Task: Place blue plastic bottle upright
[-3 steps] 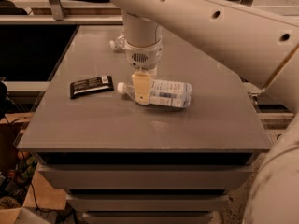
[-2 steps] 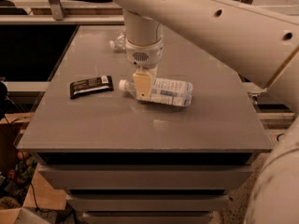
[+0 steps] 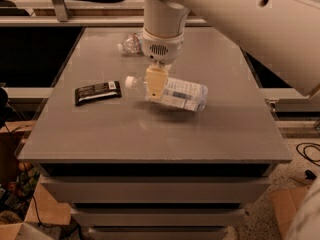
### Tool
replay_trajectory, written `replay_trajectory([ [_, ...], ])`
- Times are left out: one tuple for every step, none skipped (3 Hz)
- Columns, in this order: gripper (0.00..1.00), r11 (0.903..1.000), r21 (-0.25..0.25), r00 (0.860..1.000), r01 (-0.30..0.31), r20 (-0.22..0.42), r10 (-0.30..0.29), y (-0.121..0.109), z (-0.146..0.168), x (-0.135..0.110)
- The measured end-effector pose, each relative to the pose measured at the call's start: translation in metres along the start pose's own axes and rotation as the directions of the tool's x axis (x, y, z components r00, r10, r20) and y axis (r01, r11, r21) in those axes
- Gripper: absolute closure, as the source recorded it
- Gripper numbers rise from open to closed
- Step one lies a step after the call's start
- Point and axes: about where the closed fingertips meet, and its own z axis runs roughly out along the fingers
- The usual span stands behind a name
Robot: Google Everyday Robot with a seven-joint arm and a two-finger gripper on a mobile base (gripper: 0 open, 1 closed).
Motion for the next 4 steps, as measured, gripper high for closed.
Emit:
replay_trajectory([
  [1.0, 0.9993, 0.018, 0.987, 0.032, 0.157, -0.034, -0.002, -0.037, -0.006],
  [1.0, 0.9974, 0.031, 0.924, 0.064, 0.375, -0.071, -0.009, -0.068, -0.009],
  [1.0, 0.9955, 0.033, 0.802, 0.089, 0.591, -0.091, -0.01, -0.091, -0.009],
  [1.0, 0.994, 0.006, 0.642, 0.109, 0.763, -0.075, -0.003, -0.101, -0.017],
])
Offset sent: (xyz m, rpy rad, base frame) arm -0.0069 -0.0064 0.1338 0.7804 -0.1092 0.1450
